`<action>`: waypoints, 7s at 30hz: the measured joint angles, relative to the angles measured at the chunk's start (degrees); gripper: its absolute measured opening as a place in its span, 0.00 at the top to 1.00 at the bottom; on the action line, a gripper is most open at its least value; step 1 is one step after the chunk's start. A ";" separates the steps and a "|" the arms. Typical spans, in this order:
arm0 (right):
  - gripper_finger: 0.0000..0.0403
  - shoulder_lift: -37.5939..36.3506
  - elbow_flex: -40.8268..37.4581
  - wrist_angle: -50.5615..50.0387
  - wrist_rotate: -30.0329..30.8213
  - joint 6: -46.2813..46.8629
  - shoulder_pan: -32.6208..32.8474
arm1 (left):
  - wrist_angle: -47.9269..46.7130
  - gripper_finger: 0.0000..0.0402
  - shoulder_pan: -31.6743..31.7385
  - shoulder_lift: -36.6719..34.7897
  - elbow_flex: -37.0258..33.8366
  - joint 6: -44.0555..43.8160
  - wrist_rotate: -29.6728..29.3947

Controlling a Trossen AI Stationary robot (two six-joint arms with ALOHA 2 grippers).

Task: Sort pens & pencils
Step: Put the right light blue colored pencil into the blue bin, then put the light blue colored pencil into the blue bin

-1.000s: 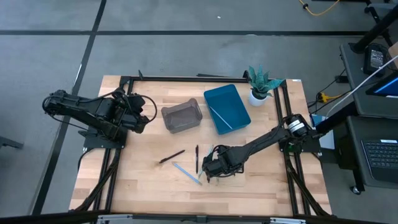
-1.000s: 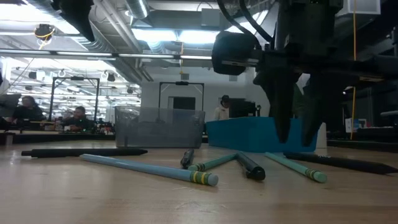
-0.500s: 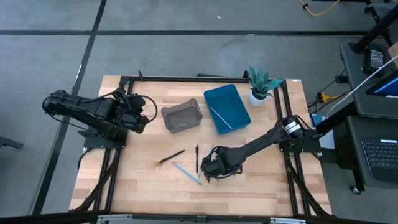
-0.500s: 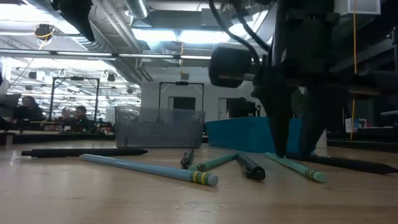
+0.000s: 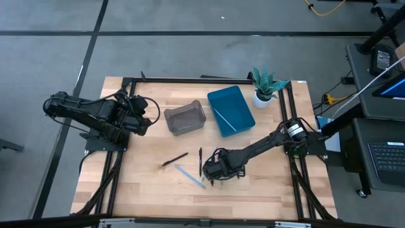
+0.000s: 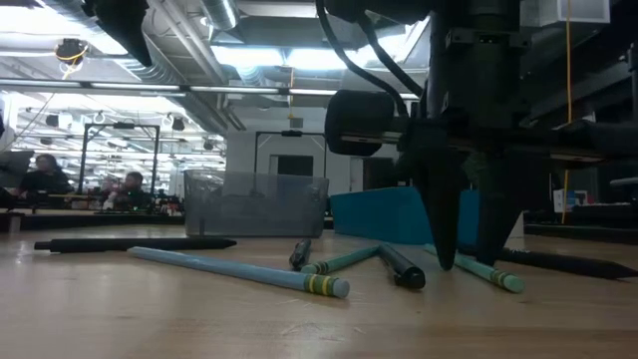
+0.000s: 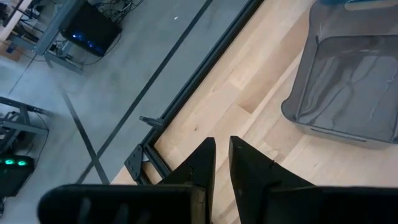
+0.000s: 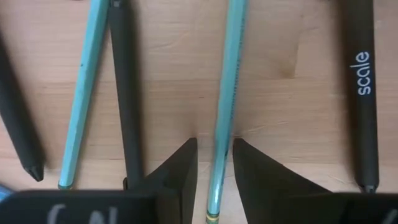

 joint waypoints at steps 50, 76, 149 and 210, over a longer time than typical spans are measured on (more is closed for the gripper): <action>0.90 0.50 14.33 -16.59 2.00 -3.13 0.09 | 0.02 0.90 -0.01 0.00 0.00 -0.01 -0.04; 0.90 0.25 29.77 -42.10 4.74 -21.65 -7.81 | 0.04 0.90 0.00 0.00 0.00 -0.02 0.02; 0.86 0.29 15.93 -33.44 13.70 -65.02 -35.65 | 0.04 0.90 0.00 -0.02 0.00 1.53 -2.89; 0.71 12.32 42.12 -23.60 1.67 -6.81 -1.44 | 1.57 0.90 0.00 -0.02 -0.02 1.46 -2.03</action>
